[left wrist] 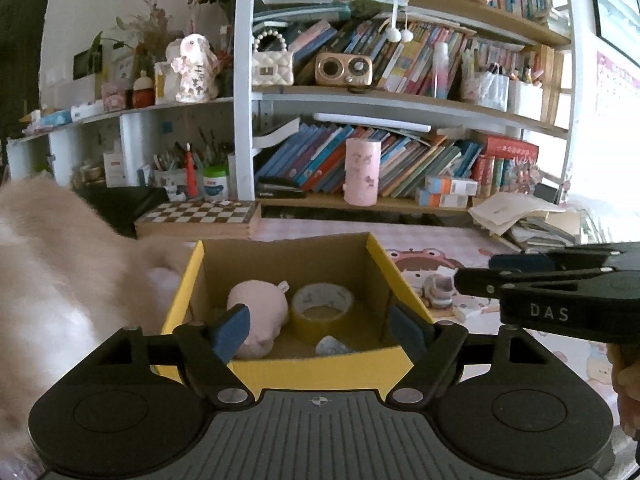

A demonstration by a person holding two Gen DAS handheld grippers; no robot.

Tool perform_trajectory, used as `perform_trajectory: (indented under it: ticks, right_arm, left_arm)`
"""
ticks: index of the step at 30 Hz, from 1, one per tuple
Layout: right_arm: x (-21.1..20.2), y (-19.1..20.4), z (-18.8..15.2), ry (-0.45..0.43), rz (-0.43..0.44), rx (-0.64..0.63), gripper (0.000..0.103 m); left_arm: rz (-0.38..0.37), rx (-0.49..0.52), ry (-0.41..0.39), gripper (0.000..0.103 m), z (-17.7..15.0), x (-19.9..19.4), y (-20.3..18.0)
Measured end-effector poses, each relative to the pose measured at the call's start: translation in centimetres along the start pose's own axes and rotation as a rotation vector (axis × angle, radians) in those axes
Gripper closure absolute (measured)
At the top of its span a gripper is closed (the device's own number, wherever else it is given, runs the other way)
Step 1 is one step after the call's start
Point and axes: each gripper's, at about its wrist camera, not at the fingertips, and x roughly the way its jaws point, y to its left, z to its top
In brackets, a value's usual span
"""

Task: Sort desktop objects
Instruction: 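Withdraw both tools from the box and move toward the mat items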

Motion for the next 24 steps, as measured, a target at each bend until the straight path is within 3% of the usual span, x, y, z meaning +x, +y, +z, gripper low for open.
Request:
perform_trajectory:
  ticks: [24]
  right_arm:
    - [-8.7, 1.4, -9.5, 0.079, -0.186, 0.111, 0.065]
  left_arm:
    - [-0.128, 0.026, 0.05, 0.022, -5.3, -6.1, -3.3]
